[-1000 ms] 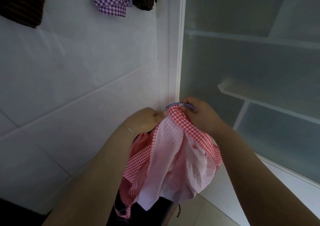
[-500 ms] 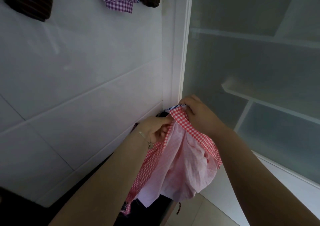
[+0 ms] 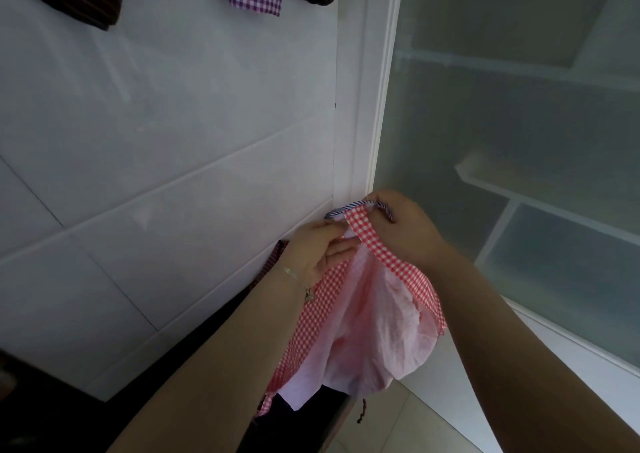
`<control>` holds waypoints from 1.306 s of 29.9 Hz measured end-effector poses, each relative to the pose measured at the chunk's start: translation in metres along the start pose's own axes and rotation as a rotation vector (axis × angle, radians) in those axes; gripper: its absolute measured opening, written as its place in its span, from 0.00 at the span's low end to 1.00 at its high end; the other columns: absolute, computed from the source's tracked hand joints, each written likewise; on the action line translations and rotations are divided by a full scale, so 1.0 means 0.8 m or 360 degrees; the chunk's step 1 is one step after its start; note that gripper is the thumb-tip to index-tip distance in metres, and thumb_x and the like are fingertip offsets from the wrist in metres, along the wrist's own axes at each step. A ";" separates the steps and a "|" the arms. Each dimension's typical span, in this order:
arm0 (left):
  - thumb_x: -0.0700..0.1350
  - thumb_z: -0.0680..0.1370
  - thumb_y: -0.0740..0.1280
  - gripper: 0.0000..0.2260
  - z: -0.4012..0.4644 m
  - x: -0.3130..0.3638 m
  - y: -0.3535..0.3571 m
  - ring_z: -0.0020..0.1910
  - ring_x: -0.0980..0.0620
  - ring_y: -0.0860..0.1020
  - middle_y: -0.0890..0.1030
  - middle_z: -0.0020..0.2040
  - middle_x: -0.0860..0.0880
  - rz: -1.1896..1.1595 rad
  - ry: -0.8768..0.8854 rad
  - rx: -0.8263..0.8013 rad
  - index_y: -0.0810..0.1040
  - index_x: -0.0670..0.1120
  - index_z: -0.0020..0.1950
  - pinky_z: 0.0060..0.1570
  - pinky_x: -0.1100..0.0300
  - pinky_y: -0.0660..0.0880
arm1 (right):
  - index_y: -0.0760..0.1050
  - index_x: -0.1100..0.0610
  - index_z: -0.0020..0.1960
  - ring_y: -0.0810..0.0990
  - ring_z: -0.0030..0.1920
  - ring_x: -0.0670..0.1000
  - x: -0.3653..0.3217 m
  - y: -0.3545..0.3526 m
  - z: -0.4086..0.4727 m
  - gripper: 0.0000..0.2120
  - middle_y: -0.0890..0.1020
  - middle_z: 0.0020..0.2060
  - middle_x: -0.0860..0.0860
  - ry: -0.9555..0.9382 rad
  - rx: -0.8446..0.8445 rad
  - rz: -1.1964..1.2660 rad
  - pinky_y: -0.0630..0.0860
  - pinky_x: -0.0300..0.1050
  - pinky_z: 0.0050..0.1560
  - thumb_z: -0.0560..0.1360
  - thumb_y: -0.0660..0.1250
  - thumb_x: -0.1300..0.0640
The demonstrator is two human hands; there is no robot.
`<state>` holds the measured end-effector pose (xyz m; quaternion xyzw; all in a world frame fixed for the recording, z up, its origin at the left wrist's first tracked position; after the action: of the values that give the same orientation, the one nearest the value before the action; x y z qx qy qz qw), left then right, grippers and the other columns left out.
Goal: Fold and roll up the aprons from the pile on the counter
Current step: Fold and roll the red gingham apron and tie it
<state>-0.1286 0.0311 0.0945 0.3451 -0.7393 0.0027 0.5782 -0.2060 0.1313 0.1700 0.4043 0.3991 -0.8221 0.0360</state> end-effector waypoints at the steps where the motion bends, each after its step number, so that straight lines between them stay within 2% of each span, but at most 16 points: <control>1: 0.36 0.79 0.63 0.06 0.000 0.002 0.003 0.42 0.48 0.78 0.80 0.48 0.38 -0.0041 0.0038 -0.0037 0.77 0.38 0.53 0.42 0.58 0.82 | 0.77 0.54 0.49 0.78 0.44 0.45 -0.001 0.004 0.000 0.06 0.80 0.43 0.48 0.0040 -0.0066 0.0083 0.74 0.39 0.46 0.78 0.62 0.57; 4: 0.36 0.78 0.64 0.05 -0.006 0.005 0.013 0.41 0.49 0.81 0.82 0.44 0.41 -0.0107 0.0135 -0.0113 0.80 0.39 0.50 0.45 0.57 0.81 | 0.78 0.53 0.46 0.79 0.41 0.41 0.000 0.007 -0.001 0.03 0.81 0.39 0.45 0.0092 -0.0105 0.0263 0.75 0.36 0.43 0.77 0.66 0.55; 8: 0.36 0.79 0.63 0.05 -0.014 0.010 0.018 0.38 0.51 0.83 0.84 0.40 0.44 -0.0077 0.0228 -0.0174 0.79 0.38 0.50 0.46 0.58 0.81 | 0.79 0.53 0.46 0.79 0.41 0.41 0.008 0.004 0.000 0.05 0.81 0.39 0.44 0.0142 -0.0017 0.0269 0.76 0.40 0.44 0.75 0.69 0.51; 13: 0.39 0.81 0.59 0.10 -0.020 0.017 0.018 0.48 0.46 0.82 0.83 0.49 0.40 -0.0013 0.0356 -0.0189 0.78 0.38 0.56 0.54 0.55 0.79 | 0.77 0.52 0.44 0.78 0.39 0.41 0.010 -0.003 0.000 0.06 0.80 0.37 0.43 0.0146 0.0106 0.0208 0.76 0.42 0.43 0.76 0.68 0.50; 16: 0.47 0.78 0.63 0.14 -0.023 0.018 0.019 0.52 0.44 0.81 0.82 0.51 0.38 0.0004 0.0412 -0.0186 0.78 0.38 0.55 0.56 0.53 0.78 | 0.76 0.52 0.44 0.78 0.38 0.42 0.008 -0.004 -0.001 0.05 0.79 0.36 0.43 0.0124 0.0127 0.0209 0.76 0.43 0.42 0.75 0.68 0.50; 18: 0.51 0.72 0.68 0.20 -0.025 0.018 0.020 0.50 0.43 0.79 0.80 0.50 0.37 0.0011 0.0446 -0.0190 0.79 0.36 0.54 0.53 0.55 0.78 | 0.76 0.52 0.44 0.77 0.39 0.42 0.006 -0.006 -0.001 0.05 0.79 0.36 0.43 0.0106 0.0141 0.0191 0.75 0.44 0.43 0.75 0.68 0.51; 19: 0.50 0.71 0.69 0.18 -0.026 0.019 0.019 0.47 0.45 0.80 0.81 0.47 0.39 0.0022 0.0466 -0.0158 0.80 0.37 0.52 0.51 0.57 0.78 | 0.76 0.52 0.44 0.78 0.39 0.43 0.006 -0.005 0.000 0.05 0.80 0.37 0.44 0.0106 0.0141 0.0184 0.76 0.45 0.44 0.75 0.68 0.52; 22: 0.44 0.77 0.67 0.07 -0.025 0.020 0.013 0.39 0.51 0.80 0.83 0.39 0.44 0.0057 0.0504 0.0019 0.82 0.41 0.45 0.43 0.60 0.79 | 0.76 0.53 0.44 0.78 0.40 0.46 0.005 -0.001 0.000 0.05 0.80 0.37 0.46 0.0094 0.0127 0.0199 0.76 0.48 0.44 0.75 0.68 0.52; 25: 0.40 0.79 0.65 0.08 -0.024 0.025 0.008 0.34 0.52 0.78 0.80 0.37 0.43 0.0023 0.0499 0.0143 0.81 0.39 0.44 0.36 0.61 0.77 | 0.75 0.52 0.39 0.77 0.36 0.45 0.002 0.000 -0.001 0.10 0.79 0.33 0.46 0.0115 0.0121 0.0231 0.75 0.46 0.39 0.75 0.69 0.48; 27: 0.36 0.79 0.64 0.08 -0.020 0.039 -0.005 0.32 0.51 0.79 0.82 0.34 0.44 -0.0068 0.0486 0.0244 0.80 0.39 0.41 0.33 0.61 0.78 | 0.71 0.53 0.30 0.71 0.28 0.44 0.010 0.005 -0.001 0.19 0.73 0.25 0.44 0.0213 -0.0068 0.0190 0.68 0.42 0.33 0.74 0.68 0.43; 29: 0.33 0.78 0.64 0.09 -0.014 0.061 -0.023 0.32 0.48 0.78 0.80 0.34 0.43 -0.0133 0.0488 0.0365 0.79 0.41 0.39 0.30 0.61 0.77 | 0.69 0.56 0.26 0.69 0.26 0.45 0.017 0.019 -0.006 0.26 0.70 0.23 0.46 0.0323 -0.0465 0.0141 0.64 0.42 0.33 0.71 0.67 0.37; 32: 0.35 0.79 0.63 0.09 -0.002 0.104 -0.051 0.32 0.49 0.75 0.78 0.35 0.44 -0.0126 0.0541 0.0544 0.77 0.42 0.39 0.30 0.63 0.74 | 0.74 0.63 0.33 0.72 0.31 0.49 0.008 0.035 -0.023 0.31 0.73 0.30 0.52 0.0296 -0.0937 -0.0106 0.67 0.42 0.37 0.71 0.65 0.34; 34: 0.37 0.78 0.64 0.07 0.007 0.133 -0.068 0.37 0.48 0.76 0.79 0.38 0.43 -0.0059 0.0583 0.0633 0.78 0.42 0.42 0.38 0.60 0.75 | 0.76 0.56 0.37 0.76 0.34 0.47 -0.006 0.040 -0.030 0.24 0.77 0.33 0.50 0.0223 -0.1109 -0.0283 0.70 0.40 0.42 0.74 0.61 0.36; 36: 0.39 0.79 0.64 0.07 0.014 0.157 -0.085 0.39 0.49 0.76 0.80 0.39 0.42 0.0247 0.0698 0.0739 0.78 0.42 0.41 0.42 0.58 0.73 | 0.75 0.51 0.58 0.80 0.45 0.49 -0.013 0.039 -0.032 0.23 0.81 0.45 0.52 0.0158 -0.1217 -0.0478 0.73 0.42 0.52 0.76 0.56 0.35; 37: 0.41 0.79 0.64 0.09 0.015 0.165 -0.089 0.40 0.50 0.75 0.79 0.39 0.42 0.0474 0.0777 0.0775 0.77 0.42 0.39 0.43 0.58 0.72 | 0.71 0.49 0.62 0.79 0.45 0.50 -0.012 0.036 -0.031 0.24 0.81 0.47 0.54 0.0156 -0.1242 -0.0597 0.74 0.43 0.54 0.76 0.55 0.34; 39: 0.42 0.78 0.64 0.13 0.016 0.168 -0.085 0.39 0.51 0.73 0.77 0.36 0.43 0.0997 0.0863 0.0792 0.74 0.44 0.33 0.42 0.58 0.69 | 0.74 0.54 0.53 0.77 0.40 0.50 0.000 0.019 -0.020 0.25 0.79 0.40 0.53 0.0265 -0.1176 -0.0816 0.75 0.44 0.49 0.76 0.54 0.33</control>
<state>-0.1172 -0.0940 0.1784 0.2207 -0.6071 0.4435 0.6214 -0.1896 0.1320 0.1549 0.3173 0.7544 -0.5716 -0.0591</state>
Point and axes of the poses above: each hand's wrist, its own z-axis towards the middle knuckle, its own y-axis out of the palm, x = y × z, the point moved 8 cm from there along z, towards the middle knuckle
